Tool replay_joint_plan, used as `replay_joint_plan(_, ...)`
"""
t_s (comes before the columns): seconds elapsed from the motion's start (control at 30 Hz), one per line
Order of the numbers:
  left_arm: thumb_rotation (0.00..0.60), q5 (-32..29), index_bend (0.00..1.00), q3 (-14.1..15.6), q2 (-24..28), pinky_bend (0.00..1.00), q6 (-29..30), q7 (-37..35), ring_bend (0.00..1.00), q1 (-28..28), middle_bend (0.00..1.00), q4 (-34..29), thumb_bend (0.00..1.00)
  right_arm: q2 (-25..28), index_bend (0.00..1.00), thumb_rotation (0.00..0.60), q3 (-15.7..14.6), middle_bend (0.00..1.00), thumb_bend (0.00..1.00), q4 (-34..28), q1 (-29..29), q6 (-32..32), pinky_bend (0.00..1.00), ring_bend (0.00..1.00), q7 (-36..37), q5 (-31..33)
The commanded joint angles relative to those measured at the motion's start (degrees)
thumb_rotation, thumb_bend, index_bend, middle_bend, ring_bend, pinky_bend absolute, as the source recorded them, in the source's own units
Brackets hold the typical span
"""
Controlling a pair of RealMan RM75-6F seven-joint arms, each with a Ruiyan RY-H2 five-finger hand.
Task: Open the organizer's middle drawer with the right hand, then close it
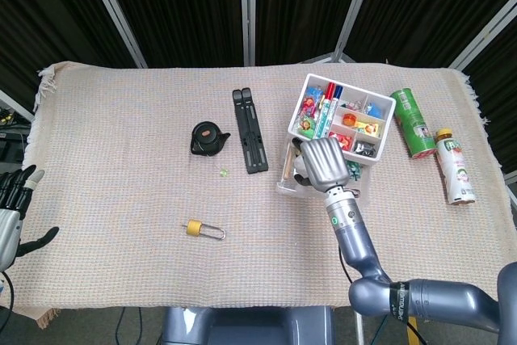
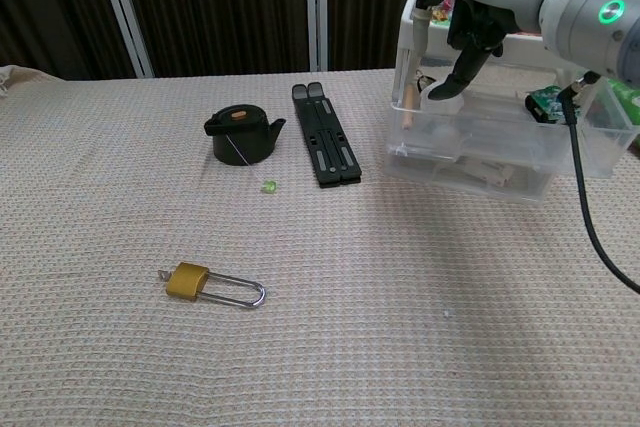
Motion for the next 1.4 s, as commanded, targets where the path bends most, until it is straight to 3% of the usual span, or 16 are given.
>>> replay_joint_plan(0.03,0.600,-0.06,0.00,0.04,0.00,0.00,-0.20,0.00,0.00,-0.09,0.00,-0.03,0.20,0.86,0.48,0.600,-0.21,1.00,0.02,-0.16,0.49,-0.96,0.68,1.00,-0.83,0.99)
replay_joint_plan(0.63,0.600,-0.25,0.00,0.36,0.31,0.00,-1.31,-0.94,0.00,-0.50,0.00,-0.20,0.20,4.08,0.36,0.600,-3.38,1.00,0.00,-2.32,2.87,-1.24,0.68,1.00,-10.74,7.07)
replay_joint_plan(0.87,0.600,-0.10,0.00,0.47,0.40,0.00,-1.30,-1.08,0.00,-0.52,0.00,-0.46,0.20,3.81,0.43,0.600,-3.96,1.00,0.00,-1.32,2.25,-1.56,0.68,1.00,-7.07,4.16)
replay_joint_plan(1.4,0.600,-0.37,0.00,0.50,0.44,0.00,-2.20,-1.46,0.00,-1.03,0.00,-0.42,0.20,-0.39,0.44,0.600,-5.07,1.00,0.02,6.66,1.67,-2.47,0.68,1.00,0.30,-2.37)
